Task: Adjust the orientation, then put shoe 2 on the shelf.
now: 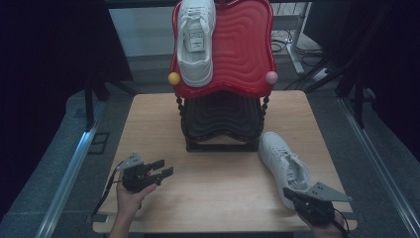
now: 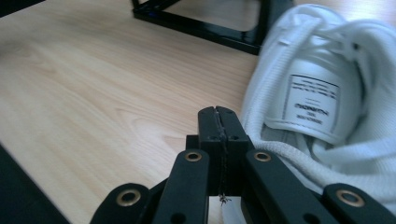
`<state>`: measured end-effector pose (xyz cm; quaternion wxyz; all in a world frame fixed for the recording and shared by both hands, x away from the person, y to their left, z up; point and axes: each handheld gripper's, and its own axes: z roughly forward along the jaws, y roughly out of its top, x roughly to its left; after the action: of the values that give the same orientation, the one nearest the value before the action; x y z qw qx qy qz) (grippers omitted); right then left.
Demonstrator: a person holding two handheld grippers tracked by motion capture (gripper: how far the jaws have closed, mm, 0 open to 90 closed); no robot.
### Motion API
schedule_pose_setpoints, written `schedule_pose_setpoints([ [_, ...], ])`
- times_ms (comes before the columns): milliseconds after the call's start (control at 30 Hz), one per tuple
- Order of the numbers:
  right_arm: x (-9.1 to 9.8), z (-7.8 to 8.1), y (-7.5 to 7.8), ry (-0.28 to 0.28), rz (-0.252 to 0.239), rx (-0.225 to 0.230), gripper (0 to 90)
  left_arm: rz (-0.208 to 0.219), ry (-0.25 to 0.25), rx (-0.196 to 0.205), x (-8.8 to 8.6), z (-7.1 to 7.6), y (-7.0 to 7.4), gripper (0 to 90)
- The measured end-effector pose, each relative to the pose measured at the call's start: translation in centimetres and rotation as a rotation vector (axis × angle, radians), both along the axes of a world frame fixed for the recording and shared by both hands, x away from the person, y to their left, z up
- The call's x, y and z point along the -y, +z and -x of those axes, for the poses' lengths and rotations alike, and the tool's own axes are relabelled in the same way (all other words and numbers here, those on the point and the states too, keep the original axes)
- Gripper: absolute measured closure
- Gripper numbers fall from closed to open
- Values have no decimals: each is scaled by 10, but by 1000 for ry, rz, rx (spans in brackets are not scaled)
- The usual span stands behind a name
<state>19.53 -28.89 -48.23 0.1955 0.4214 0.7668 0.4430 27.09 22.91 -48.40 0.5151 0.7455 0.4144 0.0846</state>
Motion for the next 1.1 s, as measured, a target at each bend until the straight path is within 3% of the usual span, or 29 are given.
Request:
schedule_pose_setpoints([
  [200, 17, -3, 0, -62, -2, 9, 898, -1, -6, -4, 1, -1, -1, 462],
  [367, 17, -2, 0, -63, -2, 14, 898, -1, -9, -6, 2, -1, -1, 461],
  [967, 18, -1, 20, -49, -76, 72, 895, 3, -4, -8, 1, 0, -1, 461],
  [1100, 23, -8, 26, -52, -95, 82, 823, -2, -6, -10, 2, -2, -2, 460],
])
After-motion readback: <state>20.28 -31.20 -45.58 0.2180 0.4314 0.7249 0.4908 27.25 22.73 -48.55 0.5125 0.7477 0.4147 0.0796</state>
